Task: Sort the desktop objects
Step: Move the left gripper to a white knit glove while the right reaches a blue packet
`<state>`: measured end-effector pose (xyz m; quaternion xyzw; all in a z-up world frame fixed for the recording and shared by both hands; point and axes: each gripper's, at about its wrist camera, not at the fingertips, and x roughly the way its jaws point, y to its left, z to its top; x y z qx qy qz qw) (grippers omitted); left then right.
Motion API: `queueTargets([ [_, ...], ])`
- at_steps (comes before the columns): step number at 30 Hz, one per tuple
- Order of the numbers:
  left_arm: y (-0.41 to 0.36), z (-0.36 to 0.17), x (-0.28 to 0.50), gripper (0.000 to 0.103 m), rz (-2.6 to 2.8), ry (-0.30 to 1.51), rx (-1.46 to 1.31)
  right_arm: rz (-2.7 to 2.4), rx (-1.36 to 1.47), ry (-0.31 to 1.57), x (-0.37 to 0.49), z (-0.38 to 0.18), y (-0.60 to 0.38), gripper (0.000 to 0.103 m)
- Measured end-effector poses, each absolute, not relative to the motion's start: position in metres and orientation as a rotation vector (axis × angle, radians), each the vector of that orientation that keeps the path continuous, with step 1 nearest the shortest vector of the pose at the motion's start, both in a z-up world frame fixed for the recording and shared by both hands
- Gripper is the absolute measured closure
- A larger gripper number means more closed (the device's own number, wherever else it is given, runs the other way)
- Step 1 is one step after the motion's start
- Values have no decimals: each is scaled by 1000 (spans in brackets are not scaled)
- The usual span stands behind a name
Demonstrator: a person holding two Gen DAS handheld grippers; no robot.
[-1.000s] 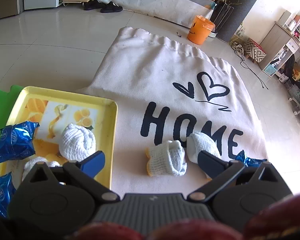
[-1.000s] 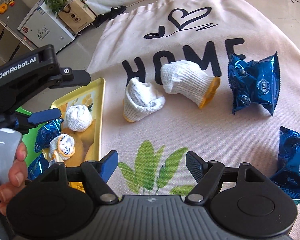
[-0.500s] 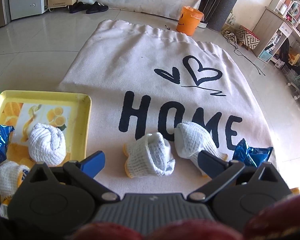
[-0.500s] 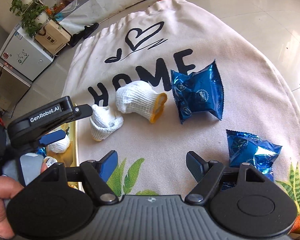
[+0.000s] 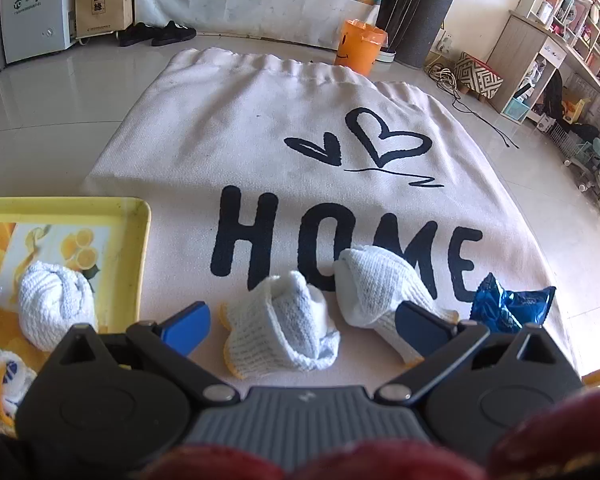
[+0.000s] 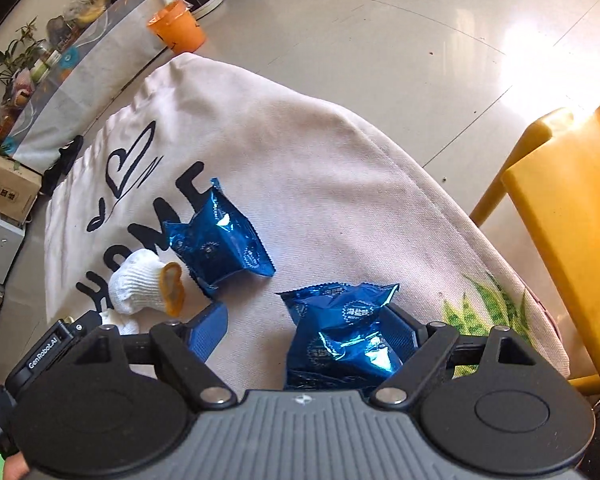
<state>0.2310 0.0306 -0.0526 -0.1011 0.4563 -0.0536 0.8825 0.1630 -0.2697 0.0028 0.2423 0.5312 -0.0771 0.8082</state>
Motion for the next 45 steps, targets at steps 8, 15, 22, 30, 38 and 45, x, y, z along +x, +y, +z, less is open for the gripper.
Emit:
queueTargets([
  [8,23,-73,237,5,-108,966,-189,-194,496,1213,164,-22,-268,19],
  [15,18,-82,237,10,-90,945,-176,-215,499,1231,167,-36,-266,20],
  [22,20,-83,236,25,-85,931,-152,-191,499,1211,171,-42,-263,33],
  [30,10,-79,223,32,-145,966,-77,-156,502,1201,172,-41,-256,35],
  [38,3,-72,195,32,-320,1048,-69,-143,505,1208,173,-41,-251,35],
  [45,-4,-66,172,22,-421,1060,-43,-146,511,1210,174,-41,-250,35],
])
